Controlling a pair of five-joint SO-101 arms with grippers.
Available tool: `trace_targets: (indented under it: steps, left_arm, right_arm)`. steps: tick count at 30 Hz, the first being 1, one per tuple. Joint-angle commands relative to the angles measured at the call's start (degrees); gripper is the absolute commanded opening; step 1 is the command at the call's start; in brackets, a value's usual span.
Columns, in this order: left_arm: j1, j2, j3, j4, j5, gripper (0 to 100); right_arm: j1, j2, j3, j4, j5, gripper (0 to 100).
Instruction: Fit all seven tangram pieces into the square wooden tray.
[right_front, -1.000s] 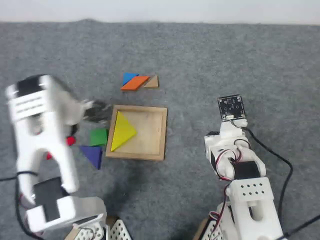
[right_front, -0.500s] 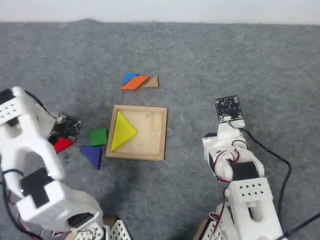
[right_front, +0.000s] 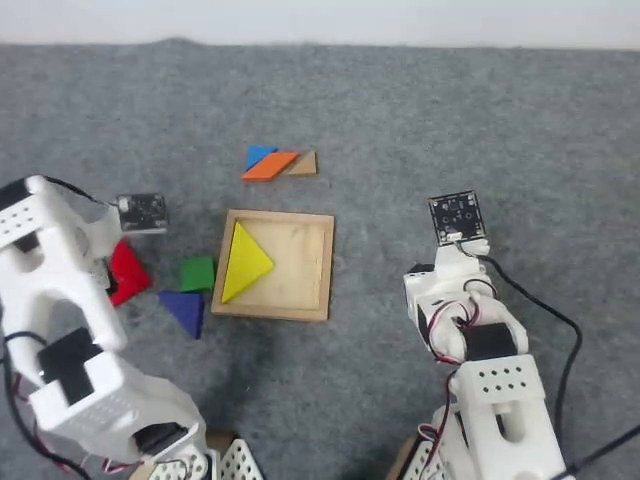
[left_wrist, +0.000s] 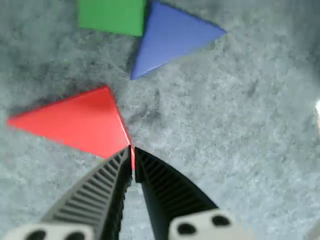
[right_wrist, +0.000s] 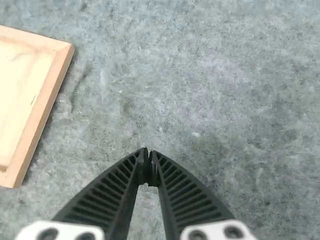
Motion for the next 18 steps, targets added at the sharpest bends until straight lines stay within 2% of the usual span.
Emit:
trace_targets:
  steps: [1,4,6,8,11,12,14,18]
  left_arm:
    - [1.5,-0.3,-0.4,-0.8,4.7,1]
    - [2.9,-0.3,0.0,-0.6,3.9,1]
    - [4.7,-0.2,0.7,-0.6,-3.2,1]
    - [6.4,-0.3,2.2,-0.3,-20.1,1]
    - [4.7,-0.3,3.6,3.1,-54.4,1]
    - [3.6,-0.5,2.9,3.9,-62.4,1]
    - [2.8,-0.3,0.2,5.6,-59.1,1]
    - [2.1,-0.4,-0.7,4.4,-60.3,1]
  right_arm:
    - [0.1,-1.6,-0.5,-1.3,0.0,0.9]
    - [0.1,-1.7,-0.5,-1.3,0.0,0.9]
    - [0.1,-1.7,-0.5,-1.2,0.0,0.9]
    - [0.1,-1.8,-0.5,-1.1,0.0,0.9]
    - [0.1,-1.8,-0.5,-1.1,0.0,0.9]
    - [0.1,-1.8,-0.5,-1.1,0.0,0.9]
    - [0.2,-1.8,-0.5,-1.1,0.0,0.9]
    - [0.2,-1.8,-0.5,-1.2,0.0,0.9]
